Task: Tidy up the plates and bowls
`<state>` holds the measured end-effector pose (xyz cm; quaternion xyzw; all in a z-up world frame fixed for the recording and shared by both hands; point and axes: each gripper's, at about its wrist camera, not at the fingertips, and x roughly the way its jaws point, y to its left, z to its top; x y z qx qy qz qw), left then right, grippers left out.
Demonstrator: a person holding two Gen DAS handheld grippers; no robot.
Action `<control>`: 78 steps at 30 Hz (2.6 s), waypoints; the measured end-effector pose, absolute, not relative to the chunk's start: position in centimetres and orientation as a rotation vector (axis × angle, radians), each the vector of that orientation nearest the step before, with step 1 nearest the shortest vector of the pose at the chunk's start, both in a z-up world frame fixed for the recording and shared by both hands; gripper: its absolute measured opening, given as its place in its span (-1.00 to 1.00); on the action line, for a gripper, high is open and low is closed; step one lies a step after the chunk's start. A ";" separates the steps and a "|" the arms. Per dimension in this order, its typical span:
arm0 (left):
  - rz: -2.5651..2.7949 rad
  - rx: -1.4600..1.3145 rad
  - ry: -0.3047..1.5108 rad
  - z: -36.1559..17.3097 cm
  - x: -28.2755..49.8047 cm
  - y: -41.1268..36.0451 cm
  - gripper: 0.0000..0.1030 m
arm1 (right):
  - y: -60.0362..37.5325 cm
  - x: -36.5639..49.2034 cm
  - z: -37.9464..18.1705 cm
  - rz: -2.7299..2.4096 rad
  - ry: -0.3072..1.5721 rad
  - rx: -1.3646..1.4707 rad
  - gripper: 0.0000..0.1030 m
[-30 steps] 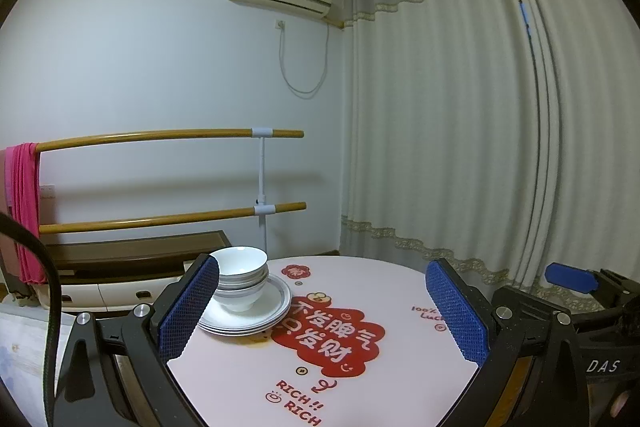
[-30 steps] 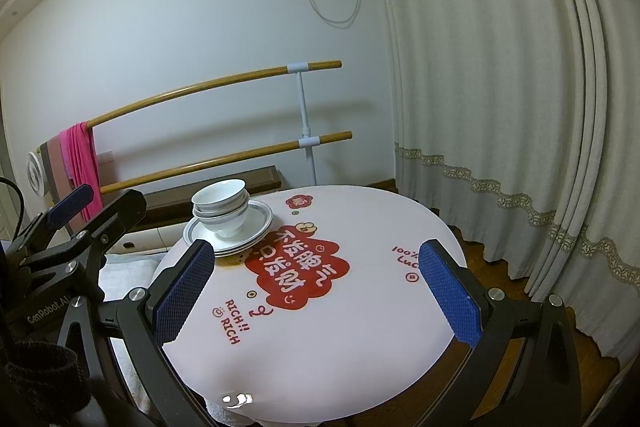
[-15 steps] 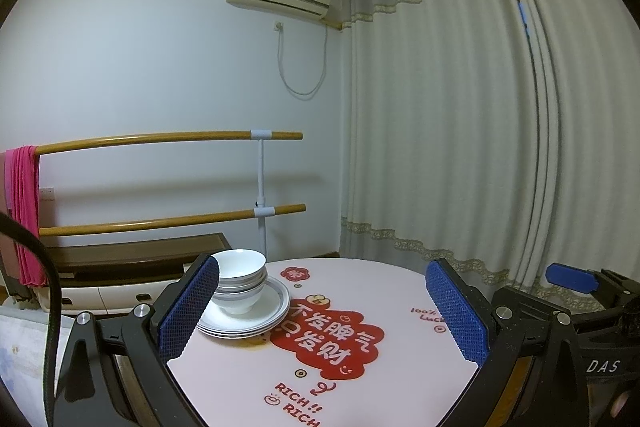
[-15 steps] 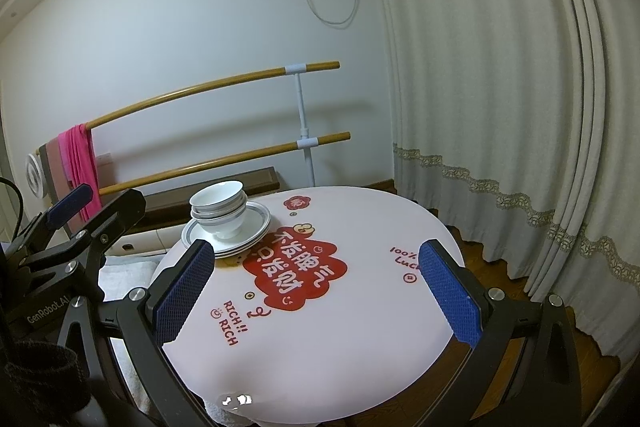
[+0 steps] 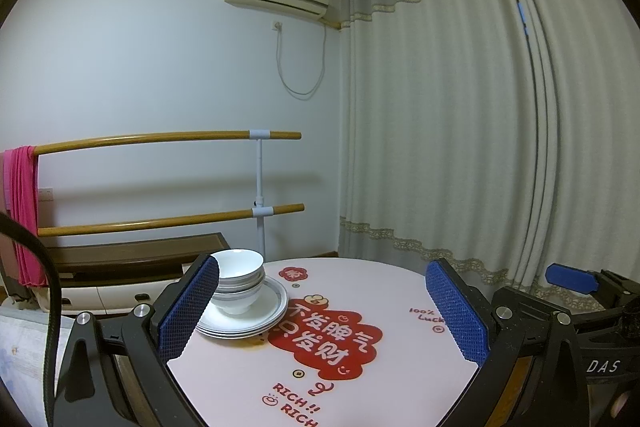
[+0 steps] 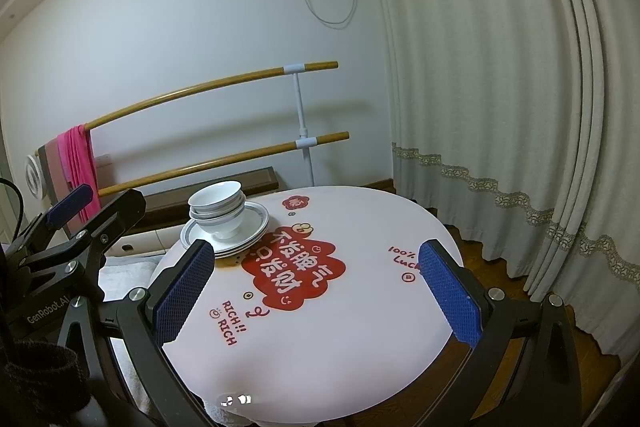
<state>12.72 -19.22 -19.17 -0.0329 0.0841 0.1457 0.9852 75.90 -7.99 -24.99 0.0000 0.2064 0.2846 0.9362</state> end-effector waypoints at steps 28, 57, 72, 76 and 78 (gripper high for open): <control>0.296 -0.065 0.169 -19.1 12.9 -19.6 0.98 | -8.1 75.8 -25.0 0.578 0.421 -0.001 1.00; 0.292 -0.070 0.165 -19.2 13.3 -19.5 0.99 | -8.1 75.7 -25.1 0.575 0.424 -0.001 1.00; 0.293 -0.067 0.164 -19.3 13.3 -19.6 0.98 | -8.1 75.7 -25.1 0.574 0.426 0.002 1.00; 0.291 -0.067 0.163 -19.3 13.4 -19.6 0.99 | -8.2 75.7 -25.1 0.574 0.425 0.002 1.00; 0.292 -0.067 0.164 -19.3 13.5 -19.6 0.98 | -8.2 75.6 -25.1 0.574 0.424 0.005 1.00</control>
